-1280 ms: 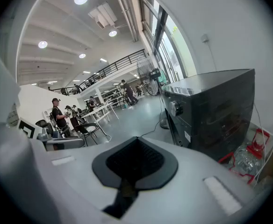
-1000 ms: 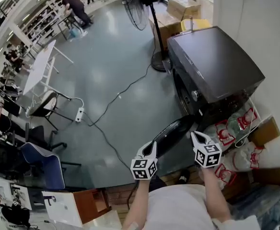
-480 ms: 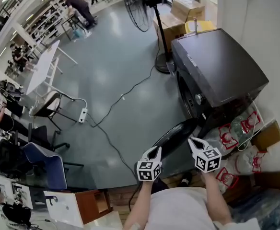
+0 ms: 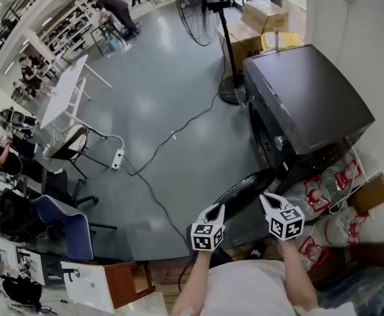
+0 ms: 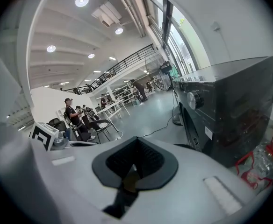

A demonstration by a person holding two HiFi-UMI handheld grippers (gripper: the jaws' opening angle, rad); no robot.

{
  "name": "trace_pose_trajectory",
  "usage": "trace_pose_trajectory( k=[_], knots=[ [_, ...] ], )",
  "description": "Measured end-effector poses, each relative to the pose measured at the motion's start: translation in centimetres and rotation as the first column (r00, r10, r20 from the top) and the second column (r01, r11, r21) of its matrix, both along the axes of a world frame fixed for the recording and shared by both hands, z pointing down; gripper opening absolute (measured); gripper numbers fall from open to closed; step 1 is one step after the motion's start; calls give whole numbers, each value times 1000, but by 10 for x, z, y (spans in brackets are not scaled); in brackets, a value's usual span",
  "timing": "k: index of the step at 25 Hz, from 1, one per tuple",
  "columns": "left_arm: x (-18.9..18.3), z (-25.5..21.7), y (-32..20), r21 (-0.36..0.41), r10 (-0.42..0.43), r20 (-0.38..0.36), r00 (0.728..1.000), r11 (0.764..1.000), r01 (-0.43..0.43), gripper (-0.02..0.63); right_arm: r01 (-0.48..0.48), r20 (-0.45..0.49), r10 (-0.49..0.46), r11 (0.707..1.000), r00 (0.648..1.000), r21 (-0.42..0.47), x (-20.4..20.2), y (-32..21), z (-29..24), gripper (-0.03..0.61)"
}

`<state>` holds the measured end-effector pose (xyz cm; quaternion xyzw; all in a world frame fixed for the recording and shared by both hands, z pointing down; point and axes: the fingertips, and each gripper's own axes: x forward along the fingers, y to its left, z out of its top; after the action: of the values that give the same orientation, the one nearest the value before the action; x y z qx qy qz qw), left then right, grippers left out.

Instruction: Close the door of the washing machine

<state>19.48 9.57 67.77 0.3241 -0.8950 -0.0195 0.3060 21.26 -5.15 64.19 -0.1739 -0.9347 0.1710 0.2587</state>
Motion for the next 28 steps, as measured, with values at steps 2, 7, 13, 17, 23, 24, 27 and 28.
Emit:
trace_pose_trajectory(
  k=[2,7,13,17,23,24,27,28],
  knots=[
    [-5,-1,1,2,1,2,1000,1000,-1,15,2,-9,-2,1000,1000,0,-3,2,2,3],
    [-13,4,3,-4,6,-4,1000,1000,-6,15,13,-34,-13,1000,999,11,-8,5,15,3],
    [-25,13,11,-27,26,-12,1000,999,-26,15,33,-47,-32,999,998,19,-19,16,23,3],
    [-32,31,12,-70,90,-33,995,993,-93,43,55,-64,-53,998,997,30,-25,24,31,3],
    [-37,66,-3,-96,235,-118,965,964,-246,134,58,-78,-55,998,995,35,-28,29,35,3],
    [-38,73,-6,-97,246,-141,959,961,-260,166,60,-84,-56,997,995,40,-28,29,37,3],
    [-46,86,-6,-125,245,-163,956,956,-266,165,70,-99,-64,996,993,59,-24,27,40,3],
    [-47,88,-6,-134,242,-162,957,955,-264,164,81,-99,-74,995,992,67,-23,26,41,3]
  ],
)
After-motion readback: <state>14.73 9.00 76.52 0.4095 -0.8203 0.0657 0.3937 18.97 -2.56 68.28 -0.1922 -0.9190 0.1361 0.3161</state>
